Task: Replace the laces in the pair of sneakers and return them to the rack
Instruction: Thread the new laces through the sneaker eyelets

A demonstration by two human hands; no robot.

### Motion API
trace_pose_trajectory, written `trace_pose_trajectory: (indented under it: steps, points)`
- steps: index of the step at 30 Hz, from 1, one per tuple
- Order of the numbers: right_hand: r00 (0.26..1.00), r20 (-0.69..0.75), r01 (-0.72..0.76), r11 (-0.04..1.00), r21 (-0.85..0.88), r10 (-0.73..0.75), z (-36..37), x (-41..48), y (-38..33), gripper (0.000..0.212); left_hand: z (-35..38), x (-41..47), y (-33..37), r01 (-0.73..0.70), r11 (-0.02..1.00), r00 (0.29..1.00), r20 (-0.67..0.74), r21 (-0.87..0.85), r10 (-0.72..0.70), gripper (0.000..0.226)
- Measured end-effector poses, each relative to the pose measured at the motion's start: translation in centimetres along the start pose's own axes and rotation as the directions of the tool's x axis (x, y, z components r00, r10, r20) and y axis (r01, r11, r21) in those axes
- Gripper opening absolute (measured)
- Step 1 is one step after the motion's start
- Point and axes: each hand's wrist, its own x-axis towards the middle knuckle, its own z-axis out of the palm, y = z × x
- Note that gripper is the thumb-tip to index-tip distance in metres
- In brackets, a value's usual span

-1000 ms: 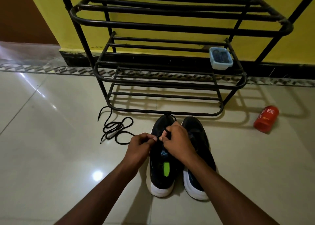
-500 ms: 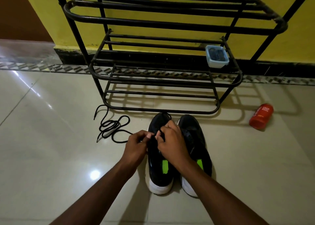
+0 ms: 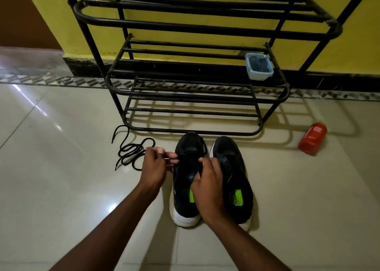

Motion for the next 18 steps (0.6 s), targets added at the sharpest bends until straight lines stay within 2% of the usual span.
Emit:
trace_pose_trajectory:
  steps: [4,8,10,15,18]
  points:
    - [1.0,0.006,-0.015,1.0,-0.005,0.015,-0.2,0.0,-0.1,0.045,-0.8,0.5,-0.6,-0.072,0.982,0.989,0.14,0.176,0.048,0.014]
    - [0.999,0.029,-0.018,1.0,-0.021,0.019,-0.4,0.0,0.0,0.046,-0.2,0.8,-1.3,-0.169,0.957,0.966,0.231,0.237,0.114,0.005]
    - [0.999,0.033,-0.015,1.0,-0.018,0.016,-0.3,0.0,-0.1,0.046,0.3,0.8,-1.5,-0.192,0.95,0.965,0.223,0.245,0.137,0.001]
    - [1.0,0.024,-0.007,1.0,-0.016,0.008,-0.1,0.0,0.1,0.044,1.1,1.2,-1.7,-0.255,0.898,0.958,0.222,0.359,0.183,0.009]
    - [1.0,0.02,-0.012,0.999,-0.031,0.013,-0.1,-0.1,0.1,0.046,1.3,1.4,-1.3,-0.239,0.873,0.969,0.154,0.425,0.191,0.007]
